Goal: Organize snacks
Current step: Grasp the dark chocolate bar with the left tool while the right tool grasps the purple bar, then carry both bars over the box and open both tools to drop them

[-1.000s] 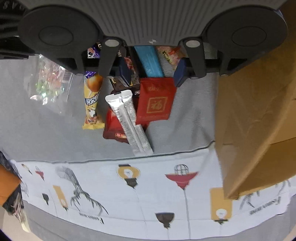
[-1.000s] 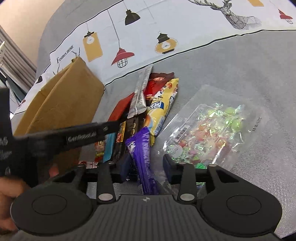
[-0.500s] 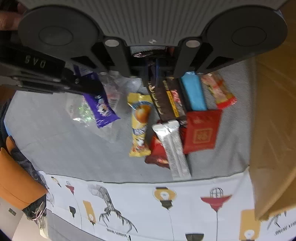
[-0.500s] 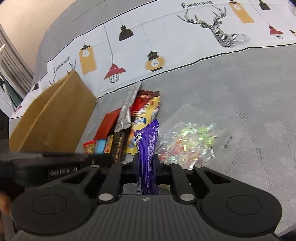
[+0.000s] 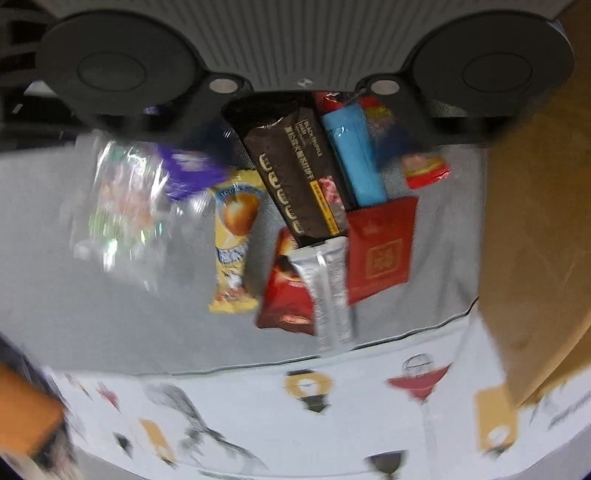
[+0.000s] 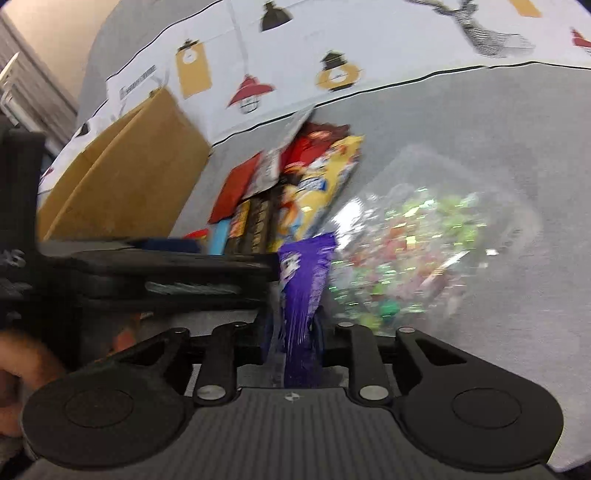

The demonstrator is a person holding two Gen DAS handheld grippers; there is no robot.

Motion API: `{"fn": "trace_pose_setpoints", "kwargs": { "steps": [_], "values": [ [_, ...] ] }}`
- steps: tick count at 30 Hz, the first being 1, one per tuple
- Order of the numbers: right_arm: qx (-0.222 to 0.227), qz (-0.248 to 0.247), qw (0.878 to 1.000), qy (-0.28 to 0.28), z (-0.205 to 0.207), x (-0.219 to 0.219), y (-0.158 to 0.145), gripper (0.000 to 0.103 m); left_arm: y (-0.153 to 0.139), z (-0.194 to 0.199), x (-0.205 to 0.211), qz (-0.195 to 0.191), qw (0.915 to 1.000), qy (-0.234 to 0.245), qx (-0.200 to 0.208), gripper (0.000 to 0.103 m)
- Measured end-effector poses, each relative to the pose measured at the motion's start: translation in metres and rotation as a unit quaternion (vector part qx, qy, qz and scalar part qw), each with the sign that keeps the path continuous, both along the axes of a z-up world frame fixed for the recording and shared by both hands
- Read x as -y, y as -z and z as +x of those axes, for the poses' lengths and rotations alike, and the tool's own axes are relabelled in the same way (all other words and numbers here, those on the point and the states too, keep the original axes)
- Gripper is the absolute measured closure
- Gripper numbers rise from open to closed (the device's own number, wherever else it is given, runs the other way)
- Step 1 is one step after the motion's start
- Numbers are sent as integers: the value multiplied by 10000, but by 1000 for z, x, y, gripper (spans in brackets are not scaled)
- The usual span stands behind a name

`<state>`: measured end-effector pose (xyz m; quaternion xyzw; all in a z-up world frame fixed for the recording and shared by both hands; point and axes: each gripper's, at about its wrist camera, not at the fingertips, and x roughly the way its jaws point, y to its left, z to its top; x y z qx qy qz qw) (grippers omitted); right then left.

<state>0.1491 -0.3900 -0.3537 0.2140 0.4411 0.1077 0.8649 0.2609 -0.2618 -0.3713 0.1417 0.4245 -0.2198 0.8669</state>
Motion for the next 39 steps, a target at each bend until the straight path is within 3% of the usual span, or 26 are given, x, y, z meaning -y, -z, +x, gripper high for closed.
{"fn": "trace_pose_setpoints", "kwargs": {
  "steps": [2,3,4,12,21,31,39],
  "values": [
    [-27,97,9999,-38,2,-2,2,77,0,-2,-1,-157,9998,99,115,55],
    [-20,25,10000,-4,1,-1,1,88,-1,-3,-1,-181,9997,90,128,57],
    [8,-6,10000,54,0,-1,-1,88,-3,-3,-2,-218,9997,38,132,60],
    [399,118,9973,608,-12,26,-17,89,-29,-9,-19,-505,9987,-114,28,61],
    [817,-71,9948,598,-25,31,-41,89,-66,-30,-19,-441,9990,85,65,62],
    [1107,-253,9910,707,-54,9,-69,89,-103,-64,-48,-726,9971,182,107,62],
    [1551,-284,9848,733,-74,-33,-121,89,-157,-78,-100,-1119,9921,-64,571,62]
  ]
}}
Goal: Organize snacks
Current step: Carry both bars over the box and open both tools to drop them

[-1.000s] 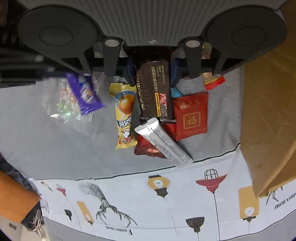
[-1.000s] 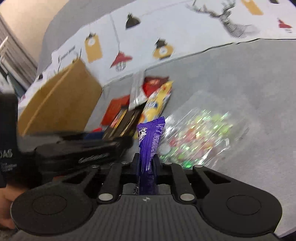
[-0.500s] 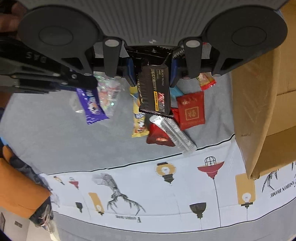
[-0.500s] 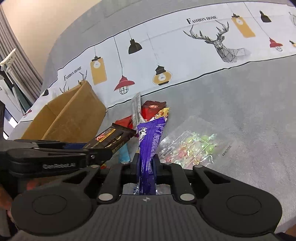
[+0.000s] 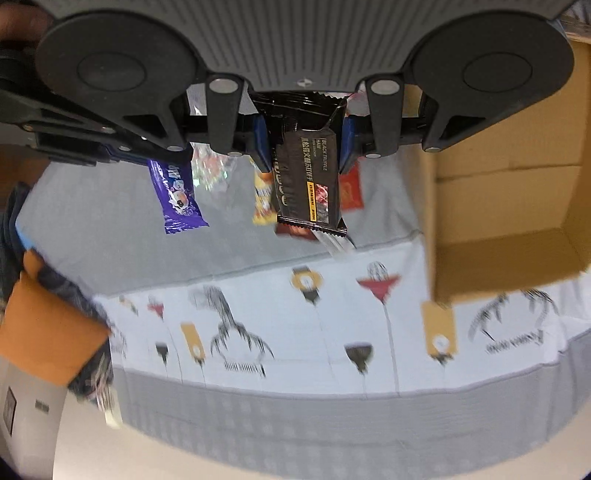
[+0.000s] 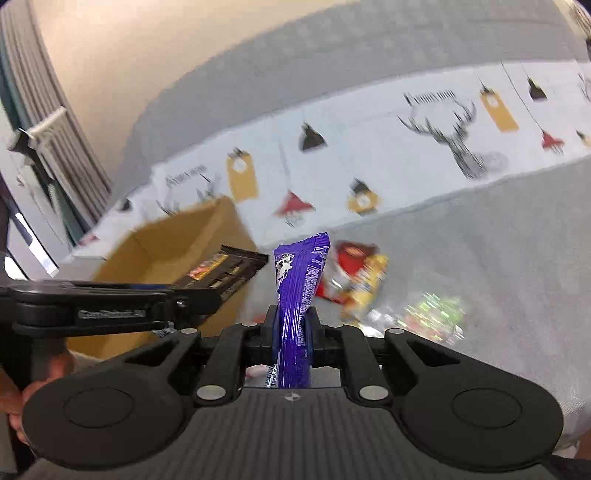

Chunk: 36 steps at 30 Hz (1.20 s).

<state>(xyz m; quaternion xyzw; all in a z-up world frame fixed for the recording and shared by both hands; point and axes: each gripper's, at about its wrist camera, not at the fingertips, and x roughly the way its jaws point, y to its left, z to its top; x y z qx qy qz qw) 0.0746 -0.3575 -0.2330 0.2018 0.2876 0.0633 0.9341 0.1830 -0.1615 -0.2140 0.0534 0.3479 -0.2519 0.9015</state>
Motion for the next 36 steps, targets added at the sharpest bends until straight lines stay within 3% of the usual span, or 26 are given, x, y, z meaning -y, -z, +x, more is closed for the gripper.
{"fn": "trace_pose_setpoints", "kwargs": {
  "steps": [11,15,19,27,33,36],
  "values": [
    [670,-284,9960,-512,12,-94,-93,89,-78,-16,-109,-835,9933,-543,578,62],
    [938,-417,9927,-626,18,-128,-111,89,-89,-12,-150,-1046,9894,-792,617,62],
    [810,-358,9917,-928,35,-160,-115,89,-89,-7,-183,-1237,9855,-976,633,62],
    [467,-576,9904,-1170,67,-215,-92,89,-46,18,-224,-1122,9844,-1306,352,62],
    [-67,-863,9879,-1289,96,-239,-46,89,12,48,-239,-906,9856,-1413,-201,62],
    [-375,-931,9862,-1318,108,-246,-23,89,34,53,-242,-676,9865,-1466,-291,62]
  ]
}}
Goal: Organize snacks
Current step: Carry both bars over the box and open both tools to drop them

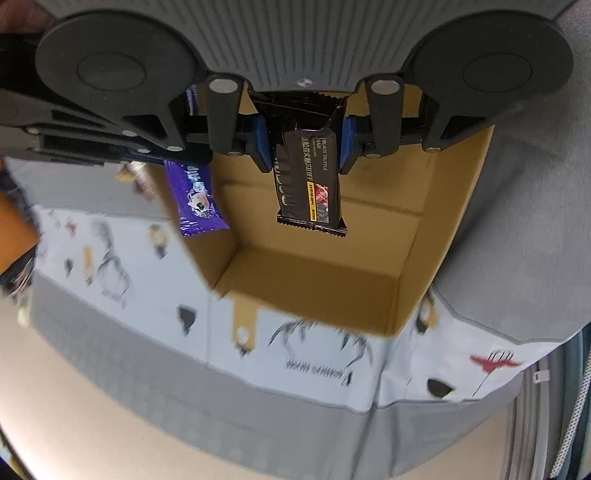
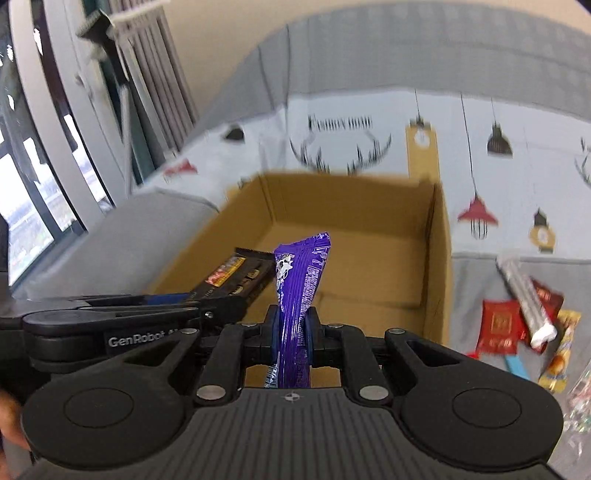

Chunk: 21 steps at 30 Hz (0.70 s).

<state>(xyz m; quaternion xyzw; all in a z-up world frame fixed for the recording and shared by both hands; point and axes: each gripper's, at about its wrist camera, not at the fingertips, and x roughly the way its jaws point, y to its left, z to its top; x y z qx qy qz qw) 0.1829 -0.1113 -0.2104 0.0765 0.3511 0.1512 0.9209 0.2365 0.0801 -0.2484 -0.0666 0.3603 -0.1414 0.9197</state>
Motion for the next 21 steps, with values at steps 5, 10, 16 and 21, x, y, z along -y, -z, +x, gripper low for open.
{"fn": "trace_pose_setpoints", "kwargs": {
  "steps": [5,10,16,21],
  "values": [
    [-344,-181,9992,-26,11,-9,29,89,25,6,-9,-57,9995,-102,-302,62],
    [-450,-286,9985,-80,19,-13,40,89,34,9,-13,-13,9990,-148,-413,62],
    [-425,-408,9978,-314,21,-23,44,89,35,11,-5,245,9985,-171,-465,62],
    [-205,46,9998,21,16,-2,25,59,5,0,-5,246,9974,-566,-381,28]
  ]
}}
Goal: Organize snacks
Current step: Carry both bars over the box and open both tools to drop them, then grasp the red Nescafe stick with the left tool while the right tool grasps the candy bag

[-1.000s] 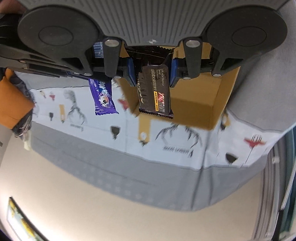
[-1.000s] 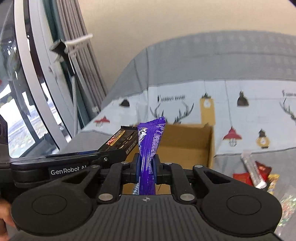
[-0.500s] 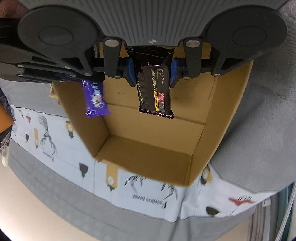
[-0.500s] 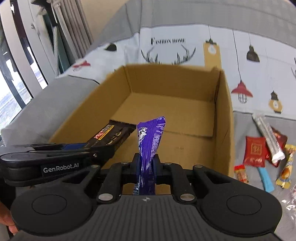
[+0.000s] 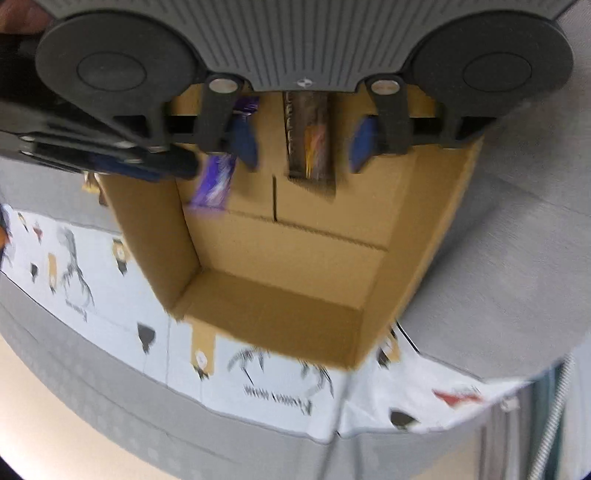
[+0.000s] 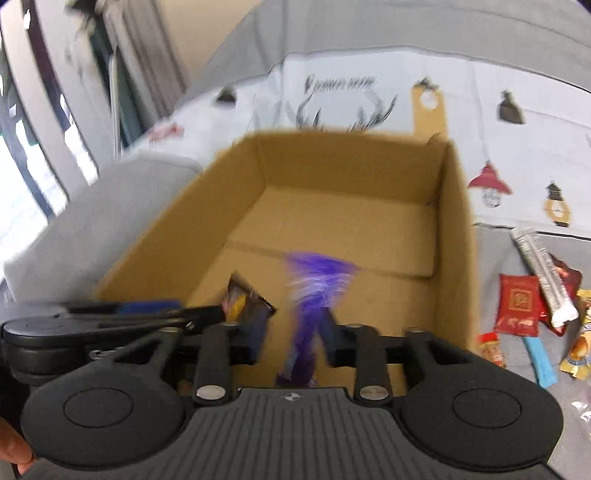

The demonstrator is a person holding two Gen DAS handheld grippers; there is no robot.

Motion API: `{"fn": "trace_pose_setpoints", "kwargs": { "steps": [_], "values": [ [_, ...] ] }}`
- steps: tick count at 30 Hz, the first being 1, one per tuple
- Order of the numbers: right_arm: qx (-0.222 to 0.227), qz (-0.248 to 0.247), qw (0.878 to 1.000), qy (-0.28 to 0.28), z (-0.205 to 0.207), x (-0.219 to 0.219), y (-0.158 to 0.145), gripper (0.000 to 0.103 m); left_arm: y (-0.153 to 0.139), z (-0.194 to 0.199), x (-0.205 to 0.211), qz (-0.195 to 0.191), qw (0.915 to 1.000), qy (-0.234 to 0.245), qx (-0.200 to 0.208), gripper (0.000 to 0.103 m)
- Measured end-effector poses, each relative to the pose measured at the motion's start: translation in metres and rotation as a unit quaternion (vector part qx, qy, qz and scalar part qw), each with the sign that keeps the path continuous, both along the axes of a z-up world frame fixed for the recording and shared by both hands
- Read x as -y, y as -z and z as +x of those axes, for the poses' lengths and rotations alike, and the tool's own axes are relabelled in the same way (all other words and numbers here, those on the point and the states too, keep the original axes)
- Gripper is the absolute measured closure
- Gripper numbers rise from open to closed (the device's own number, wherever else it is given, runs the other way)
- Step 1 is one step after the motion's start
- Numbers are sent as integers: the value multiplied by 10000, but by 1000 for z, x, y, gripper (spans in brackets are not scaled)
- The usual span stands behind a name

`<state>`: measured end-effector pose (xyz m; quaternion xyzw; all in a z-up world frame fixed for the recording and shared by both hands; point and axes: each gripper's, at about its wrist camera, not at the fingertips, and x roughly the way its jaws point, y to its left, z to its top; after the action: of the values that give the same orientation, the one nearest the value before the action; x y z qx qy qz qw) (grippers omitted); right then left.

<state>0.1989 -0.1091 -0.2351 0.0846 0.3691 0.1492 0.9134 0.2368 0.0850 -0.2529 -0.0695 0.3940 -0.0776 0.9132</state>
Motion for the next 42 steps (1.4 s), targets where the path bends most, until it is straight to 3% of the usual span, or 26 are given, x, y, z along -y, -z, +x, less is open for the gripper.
{"fn": "trace_pose_setpoints", "kwargs": {
  "steps": [1,2,4,6,11,18,21,23,26,31,35,38,42],
  "values": [
    [95,178,9997,104,-5,11,-6,48,-9,-4,1,50,9999,-77,71,16],
    [178,345,9990,202,-10,22,-12,41,-19,-10,3,27,9998,-61,202,12],
    [376,701,9963,318,-25,44,-23,5,-36,-23,13,-108,9989,118,445,4],
    [641,860,9934,408,-44,65,-32,1,-51,-41,31,-79,9973,275,678,0],
    [1116,687,9877,851,-97,124,-44,1,-61,-80,90,-46,9904,903,1045,0],
    [1012,611,9809,1547,-146,207,-15,1,-32,-115,172,36,9760,1908,1045,2],
    [868,553,9803,1688,-156,232,3,1,-16,-117,201,142,9706,2216,926,12],
    [735,547,9799,1773,-156,247,18,2,-5,-111,218,117,9685,2366,760,28],
    [521,600,9793,1862,-153,268,35,6,14,-98,244,125,9634,2608,599,36],
    [208,567,9815,1817,-144,295,58,7,60,-68,282,661,9611,2629,528,36],
    [-194,900,9760,1976,-133,317,79,7,98,-39,291,1241,9641,2324,332,36],
    [-322,1092,9731,2005,-120,325,88,7,121,-27,294,1630,9577,2356,260,34],
    [-551,854,9764,1904,-96,322,101,12,127,-16,287,1334,9640,2285,263,36]
  ]
}}
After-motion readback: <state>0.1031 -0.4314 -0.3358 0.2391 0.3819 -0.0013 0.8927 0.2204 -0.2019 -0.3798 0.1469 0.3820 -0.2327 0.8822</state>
